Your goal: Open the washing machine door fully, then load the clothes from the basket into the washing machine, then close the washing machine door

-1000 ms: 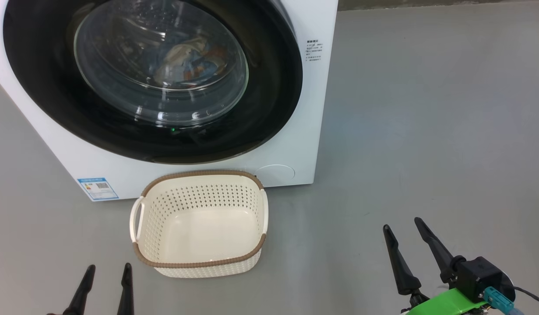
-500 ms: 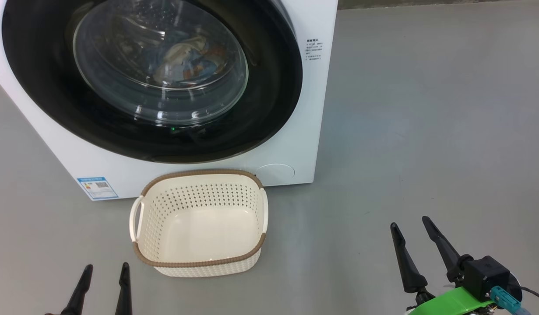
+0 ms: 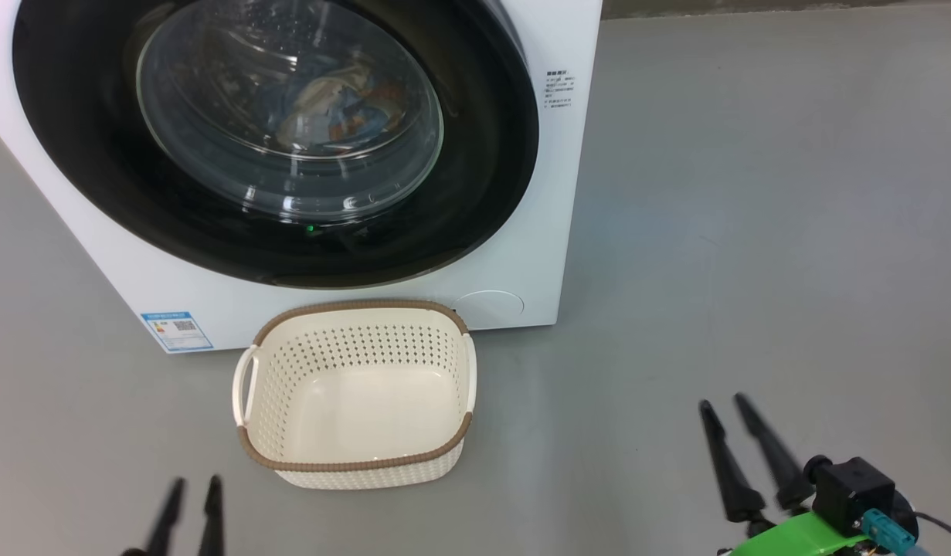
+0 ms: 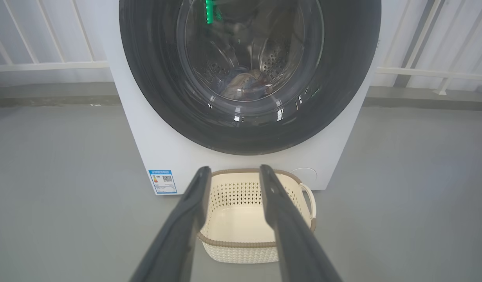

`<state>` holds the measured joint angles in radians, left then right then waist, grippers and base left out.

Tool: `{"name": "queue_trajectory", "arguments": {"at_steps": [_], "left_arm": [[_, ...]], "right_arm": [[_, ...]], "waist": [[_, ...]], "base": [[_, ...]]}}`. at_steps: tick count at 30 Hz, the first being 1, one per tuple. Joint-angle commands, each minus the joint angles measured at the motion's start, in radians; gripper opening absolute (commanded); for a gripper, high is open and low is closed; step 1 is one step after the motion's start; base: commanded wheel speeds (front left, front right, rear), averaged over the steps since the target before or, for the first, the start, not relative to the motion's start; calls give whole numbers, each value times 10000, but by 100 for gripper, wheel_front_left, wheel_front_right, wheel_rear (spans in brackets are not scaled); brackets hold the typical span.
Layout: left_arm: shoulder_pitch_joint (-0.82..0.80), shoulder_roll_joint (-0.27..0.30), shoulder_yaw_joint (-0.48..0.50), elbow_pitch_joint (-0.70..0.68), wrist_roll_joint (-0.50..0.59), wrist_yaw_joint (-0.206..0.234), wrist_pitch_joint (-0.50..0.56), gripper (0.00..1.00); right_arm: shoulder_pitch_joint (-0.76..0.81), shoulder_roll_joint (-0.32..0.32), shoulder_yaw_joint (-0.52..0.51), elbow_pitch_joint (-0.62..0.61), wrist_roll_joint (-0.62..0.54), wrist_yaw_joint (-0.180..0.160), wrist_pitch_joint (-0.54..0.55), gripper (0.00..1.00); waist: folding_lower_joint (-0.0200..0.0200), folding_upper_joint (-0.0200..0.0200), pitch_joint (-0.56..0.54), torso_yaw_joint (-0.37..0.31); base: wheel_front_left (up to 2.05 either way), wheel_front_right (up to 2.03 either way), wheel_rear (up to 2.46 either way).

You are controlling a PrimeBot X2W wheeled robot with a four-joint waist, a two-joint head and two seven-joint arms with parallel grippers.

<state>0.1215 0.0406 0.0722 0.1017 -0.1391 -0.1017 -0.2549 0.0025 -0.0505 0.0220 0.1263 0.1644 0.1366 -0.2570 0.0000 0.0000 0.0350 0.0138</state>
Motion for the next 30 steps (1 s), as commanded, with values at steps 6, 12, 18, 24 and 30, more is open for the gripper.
{"name": "queue_trajectory", "arguments": {"at_steps": [6,12,18,24,30], "left_arm": [[-55,-73,40,326,-457,-9,175,0],[-137,-65,38,361,-1174,-23,335,0],[-244,-56,40,404,-1883,-37,491,0],[-352,-48,55,455,-2586,-51,660,0],[-464,-39,74,511,-3292,-65,834,0]], "right_arm": [[28,-19,12,234,492,-2,75,0],[-26,-71,2,290,1247,-5,213,0],[-100,-111,-9,348,1986,-8,348,0],[-156,-144,-29,395,2714,-10,488,0],[-208,-173,-54,438,3441,-13,634,0]], "waist": [[8,0,-14,-4],[6,0,-38,-10],[1,0,-41,-17],[1,0,-56,-24],[1,0,-71,-31]], "base": [[0,0,0],[0,0,0],[0,0,0],[0,0,0],[0,0,0]]}}
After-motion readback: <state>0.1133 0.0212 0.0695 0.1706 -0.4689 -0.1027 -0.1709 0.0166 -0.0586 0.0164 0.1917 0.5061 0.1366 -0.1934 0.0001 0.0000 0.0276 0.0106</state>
